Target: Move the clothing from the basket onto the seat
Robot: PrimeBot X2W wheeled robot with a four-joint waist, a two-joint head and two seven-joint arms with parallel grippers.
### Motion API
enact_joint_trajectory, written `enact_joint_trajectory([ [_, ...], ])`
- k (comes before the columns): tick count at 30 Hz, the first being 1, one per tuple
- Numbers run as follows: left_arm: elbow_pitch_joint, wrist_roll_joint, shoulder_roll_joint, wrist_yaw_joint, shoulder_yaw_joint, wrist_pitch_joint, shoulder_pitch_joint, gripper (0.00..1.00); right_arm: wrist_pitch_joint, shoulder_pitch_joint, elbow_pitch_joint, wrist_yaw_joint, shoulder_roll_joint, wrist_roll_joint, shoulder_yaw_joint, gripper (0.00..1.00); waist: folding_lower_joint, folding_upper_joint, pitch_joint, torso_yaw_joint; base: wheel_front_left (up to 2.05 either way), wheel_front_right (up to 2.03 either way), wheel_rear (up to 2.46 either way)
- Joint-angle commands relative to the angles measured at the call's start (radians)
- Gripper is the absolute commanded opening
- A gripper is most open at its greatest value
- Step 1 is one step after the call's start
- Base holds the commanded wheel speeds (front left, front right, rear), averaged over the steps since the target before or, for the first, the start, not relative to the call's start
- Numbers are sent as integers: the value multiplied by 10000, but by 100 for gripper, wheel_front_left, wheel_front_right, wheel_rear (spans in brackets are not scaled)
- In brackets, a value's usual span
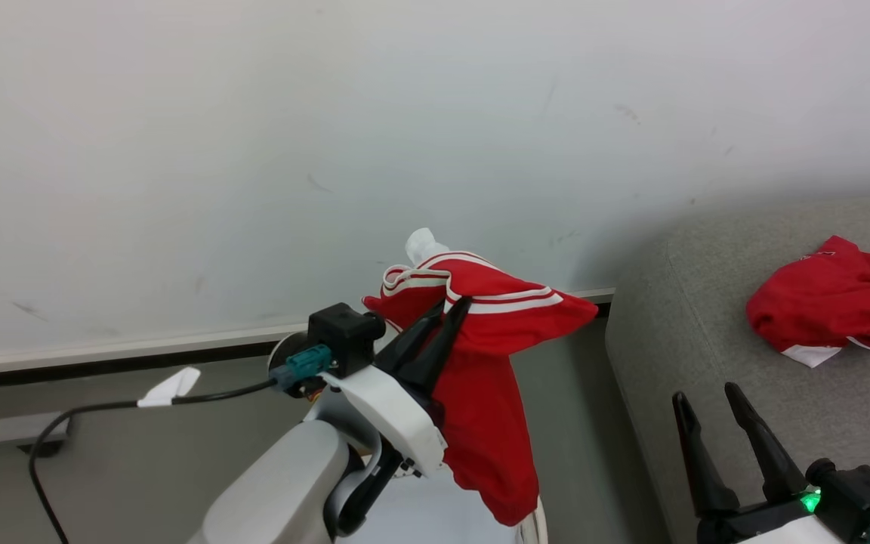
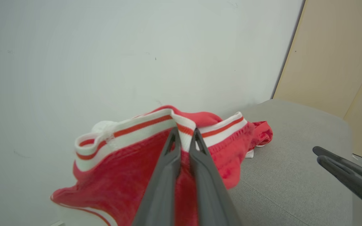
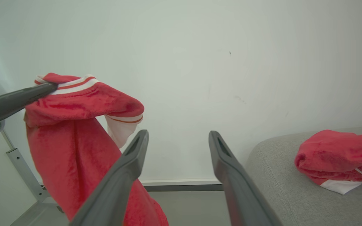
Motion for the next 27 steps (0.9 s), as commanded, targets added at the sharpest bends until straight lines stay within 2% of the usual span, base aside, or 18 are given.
enact_joint_trajectory([
  [1, -88, -20, 65, 30, -14, 5, 105, 0, 4, -130, 26, -19, -119, -6, 88, 100, 0, 0, 25, 13, 0, 0, 0],
  [5, -186, -23, 61, 89, -50, 50, 47, 0, 4, -232, 80, -19, -215, -182, 654, 100, 0, 0, 67, 39, 0, 0, 0],
  [10, -226, 14, -53, 83, -129, 92, -172, 0, 6, -522, 403, -19, -316, -185, 2041, 100, 0, 0, 127, 231, 0, 0, 0],
  [17, -122, 99, -412, -30, -438, 202, -511, 0, 6, -1339, 1684, -19, -102, -60, 3810, 100, 0, 0, 151, 863, 0, 0, 0],
  [22, -141, 138, -706, -145, -828, 242, -667, 0, 4, -2157, 3088, -19, 89, -230, 4444, 100, 0, 0, 113, 1441, 0, 0, 0],
  [27, -259, 44, -933, -265, -1328, 323, -678, 0, 4, -2833, 4328, -19, 203, -574, 4250, 100, 0, 0, 85, 2057, 0, 0, 0],
])
